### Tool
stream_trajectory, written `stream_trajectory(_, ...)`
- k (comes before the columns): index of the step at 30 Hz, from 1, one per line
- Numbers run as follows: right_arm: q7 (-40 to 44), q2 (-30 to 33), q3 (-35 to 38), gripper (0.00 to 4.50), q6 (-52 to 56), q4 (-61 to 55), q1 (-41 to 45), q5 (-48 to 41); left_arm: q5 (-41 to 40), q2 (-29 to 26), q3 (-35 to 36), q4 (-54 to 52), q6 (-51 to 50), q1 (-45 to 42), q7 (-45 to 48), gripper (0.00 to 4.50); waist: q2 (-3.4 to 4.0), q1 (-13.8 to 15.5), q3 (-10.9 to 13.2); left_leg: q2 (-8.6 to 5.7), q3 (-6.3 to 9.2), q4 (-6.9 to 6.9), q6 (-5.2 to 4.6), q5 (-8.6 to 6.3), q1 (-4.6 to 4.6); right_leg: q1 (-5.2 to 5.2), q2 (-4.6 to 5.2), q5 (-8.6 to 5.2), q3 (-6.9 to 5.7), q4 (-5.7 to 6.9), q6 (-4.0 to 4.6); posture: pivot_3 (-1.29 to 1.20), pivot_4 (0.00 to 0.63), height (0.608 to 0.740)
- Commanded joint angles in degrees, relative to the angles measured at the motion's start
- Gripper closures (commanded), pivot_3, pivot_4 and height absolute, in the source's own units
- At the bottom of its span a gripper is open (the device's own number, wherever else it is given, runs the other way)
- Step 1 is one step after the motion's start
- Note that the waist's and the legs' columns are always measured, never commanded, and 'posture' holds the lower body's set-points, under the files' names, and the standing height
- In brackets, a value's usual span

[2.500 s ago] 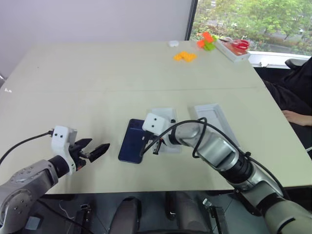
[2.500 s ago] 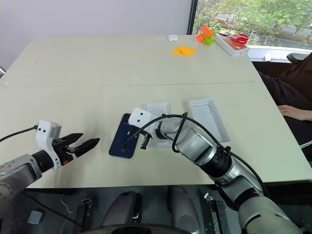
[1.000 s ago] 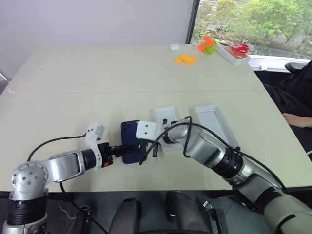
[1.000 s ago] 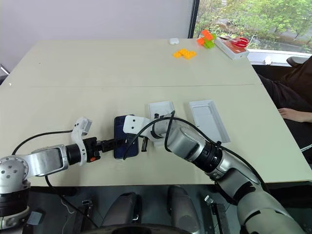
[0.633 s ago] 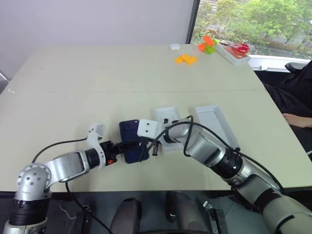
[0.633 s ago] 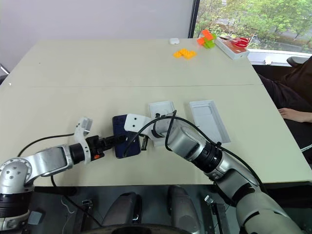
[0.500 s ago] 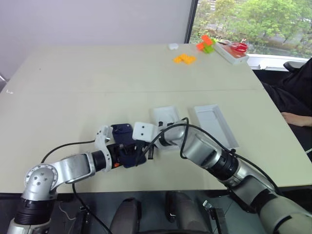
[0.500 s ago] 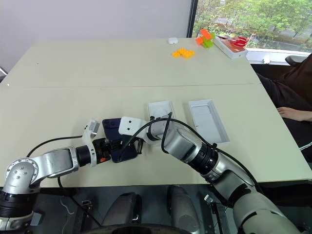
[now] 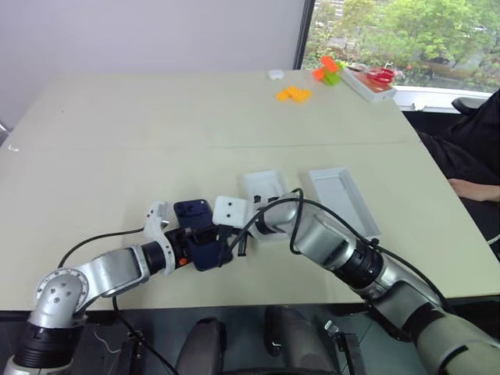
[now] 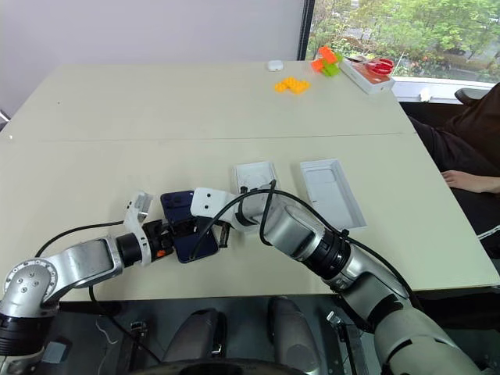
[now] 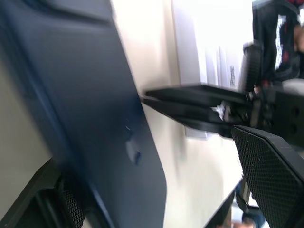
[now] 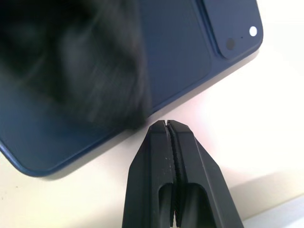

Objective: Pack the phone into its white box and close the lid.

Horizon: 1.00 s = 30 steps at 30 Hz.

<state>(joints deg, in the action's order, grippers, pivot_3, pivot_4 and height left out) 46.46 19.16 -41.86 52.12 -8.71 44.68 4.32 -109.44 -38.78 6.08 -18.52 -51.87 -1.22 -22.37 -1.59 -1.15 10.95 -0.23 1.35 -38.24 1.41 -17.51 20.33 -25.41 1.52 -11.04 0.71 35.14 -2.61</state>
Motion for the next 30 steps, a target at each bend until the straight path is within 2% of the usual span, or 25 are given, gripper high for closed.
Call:
stream_trajectory(1, 0.09, 0.24, 1.47, 4.5, -0.47, -2.58, 0.75, 0.08, 0.02, -0.85, 1.41, -0.45, 1.4, 0.89, -0.83, 1.25, 0.01, 0.02, 0.0, 0.0, 0.0, 0.0, 0.0, 0.0, 0.0, 0.0, 0.0, 0.0, 0.0, 0.0, 0.0, 0.0, 0.15, 0.74)
stream_trajectory(5, -0.02, 0.99, 1.85, 4.5, -0.39, -3.38, 1.22, 0.39, 0.37, -0.34, 1.85, -1.54, 2.85, 1.46, -0.4, 3.24, 0.01, 0.12, 0.03, 0.0, 0.0, 0.0, 0.0, 0.0, 0.06, -0.03, 0.03, 0.0, 0.0, -0.03, 0.0, 0.0, 0.15, 0.74)
stream_trajectory(6, -0.03, 1.23, 2.11, 4.5, -0.27, -3.61, 1.42, 0.39, 0.21, -0.43, 2.06, -1.75, 3.01, 1.63, -0.18, 3.85, 0.01, 0.15, 0.03, 0.0, 0.0, 0.0, 0.0, 0.0, 0.07, -0.03, 0.04, 0.0, 0.0, -0.04, 0.01, 0.0, 0.15, 0.74)
stream_trajectory(7, 0.01, 1.53, 2.55, 4.5, 0.05, -4.0, 1.71, 0.31, 0.07, -0.68, 2.19, -1.87, 3.13, 1.8, 0.0, 4.23, -0.02, 0.19, 0.01, 0.01, 0.0, 0.0, 0.0, 0.0, 0.08, -0.03, 0.06, 0.01, 0.0, -0.06, 0.01, 0.0, 0.15, 0.74)
stream_trajectory(11, 0.13, 2.55, 3.94, 4.5, 0.98, -5.3, 2.46, -0.04, -0.47, -0.82, 2.32, -1.88, 3.84, 2.27, 0.2, 4.23, 0.01, 0.1, 0.04, 0.02, -0.03, 0.01, 0.0, 0.0, 0.06, -0.02, 0.07, 0.0, 0.01, -0.09, 0.01, 0.0, 0.15, 0.74)
stream_trajectory(20, 1.71, 9.2, 9.14, 4.5, 2.66, -10.13, 3.42, -0.71, -3.56, 0.47, 4.54, -2.06, 5.45, 1.75, 1.65, 4.23, 0.01, 0.17, 0.09, 0.01, -0.01, 0.02, 0.0, -0.01, 0.09, -0.04, 0.03, -0.04, -0.02, -0.1, -0.05, 0.0, 0.15, 0.74)
stream_trajectory(24, 3.46, 13.9, 13.89, 4.5, 2.63, -12.75, 2.93, -2.46, -3.56, 3.13, 5.8, -3.11, 5.7, -0.97, 1.98, 4.23, 0.0, 0.38, 0.14, 0.0, -0.01, 0.02, 0.0, -0.01, 0.16, -0.06, 0.07, -0.04, -0.02, -0.16, -0.06, 0.0, 0.15, 0.74)
stream_trajectory(30, 5.67, 21.69, 24.29, 4.5, -2.22, -13.19, -1.93, -6.24, -3.56, 10.33, -0.55, -3.42, 6.34, -11.0, -4.46, 4.23, -0.02, 0.77, 0.15, -0.1, 0.01, 0.02, 0.0, -0.01, 0.23, 0.01, 0.15, -0.04, -0.05, -0.32, -0.08, 0.0, 0.15, 0.74)
